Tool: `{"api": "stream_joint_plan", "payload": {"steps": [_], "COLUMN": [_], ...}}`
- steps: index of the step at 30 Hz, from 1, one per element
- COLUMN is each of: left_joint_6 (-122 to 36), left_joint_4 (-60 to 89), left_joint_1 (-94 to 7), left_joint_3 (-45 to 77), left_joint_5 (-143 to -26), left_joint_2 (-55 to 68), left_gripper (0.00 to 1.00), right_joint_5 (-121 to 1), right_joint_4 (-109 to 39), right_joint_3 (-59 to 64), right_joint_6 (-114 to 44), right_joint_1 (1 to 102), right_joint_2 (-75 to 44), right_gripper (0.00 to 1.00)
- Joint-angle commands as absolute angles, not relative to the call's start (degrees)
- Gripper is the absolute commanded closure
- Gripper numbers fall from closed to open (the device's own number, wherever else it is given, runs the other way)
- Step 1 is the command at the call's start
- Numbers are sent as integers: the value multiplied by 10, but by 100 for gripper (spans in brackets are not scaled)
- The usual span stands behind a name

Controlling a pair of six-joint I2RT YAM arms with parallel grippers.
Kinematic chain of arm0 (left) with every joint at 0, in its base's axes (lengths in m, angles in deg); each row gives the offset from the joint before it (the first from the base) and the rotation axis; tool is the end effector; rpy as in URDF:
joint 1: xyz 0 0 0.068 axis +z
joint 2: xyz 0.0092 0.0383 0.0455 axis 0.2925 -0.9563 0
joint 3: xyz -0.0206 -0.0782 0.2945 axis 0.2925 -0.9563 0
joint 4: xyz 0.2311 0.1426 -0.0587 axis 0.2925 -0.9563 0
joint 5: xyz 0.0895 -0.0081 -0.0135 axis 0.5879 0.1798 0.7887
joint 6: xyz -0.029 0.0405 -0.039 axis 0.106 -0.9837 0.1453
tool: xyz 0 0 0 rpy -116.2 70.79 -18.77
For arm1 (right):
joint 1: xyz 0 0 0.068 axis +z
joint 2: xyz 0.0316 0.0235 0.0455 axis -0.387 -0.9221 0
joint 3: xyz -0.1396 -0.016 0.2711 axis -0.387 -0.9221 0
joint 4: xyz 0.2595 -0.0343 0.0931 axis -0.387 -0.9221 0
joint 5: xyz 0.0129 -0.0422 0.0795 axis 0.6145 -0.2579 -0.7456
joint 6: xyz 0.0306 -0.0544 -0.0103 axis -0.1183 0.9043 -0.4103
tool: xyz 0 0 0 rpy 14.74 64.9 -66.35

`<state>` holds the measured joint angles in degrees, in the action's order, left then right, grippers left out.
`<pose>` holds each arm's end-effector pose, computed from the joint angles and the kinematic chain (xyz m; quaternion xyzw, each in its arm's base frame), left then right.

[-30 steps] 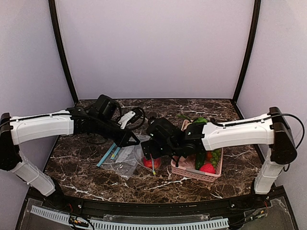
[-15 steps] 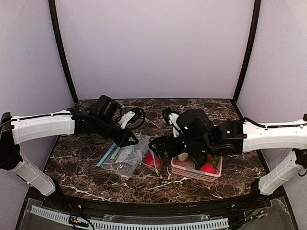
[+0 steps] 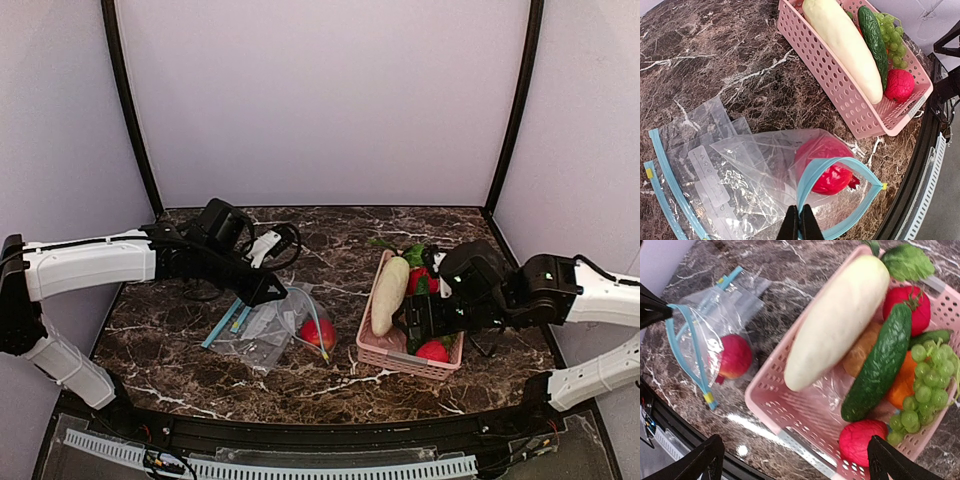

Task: Place the food in the zip-top bag and seal the zipper
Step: Adjust the fake fruit in the bin.

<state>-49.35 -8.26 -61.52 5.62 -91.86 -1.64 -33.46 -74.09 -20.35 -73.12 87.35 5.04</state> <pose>0.2344 -0.2486 0.2876 0.3566 0.8346 -0.2806 0.3123 0.1098 0.1950 0.3072 -0.1010 0.9165 0.2042 0.3289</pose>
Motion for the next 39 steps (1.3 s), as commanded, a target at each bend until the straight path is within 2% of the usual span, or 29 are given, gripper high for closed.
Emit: {"api": "stream_joint_plan", "payload": {"steps": [1, 11, 16, 24, 39], "left_joint_6": [-500, -502, -503, -506, -508], "left_joint_4": [-95, -96, -97, -98, -99], "left_joint_1": [-613, -613, -613, -612, -613], "left_joint_3": [63, 64, 64, 64, 64], "left_joint_5": [-912, -915, -917, -913, -916], "left_joint_2": [-4, -4, -3, 3, 7], "left_gripper": [99, 99, 99, 99, 99], "right_joint_5": [-368, -376, -370, -361, -405], "right_joint_4": [-822, -841, -834, -825, -743], "right_joint_3": [-238, -272, -270, -256, -250], "right_joint_6": [-780, -818, -807, -797, -794], "right_joint_1": [850, 827, 800, 796, 796], "right_joint_2": [73, 51, 17, -32, -116], "right_gripper": [4, 10, 18, 23, 34]}}
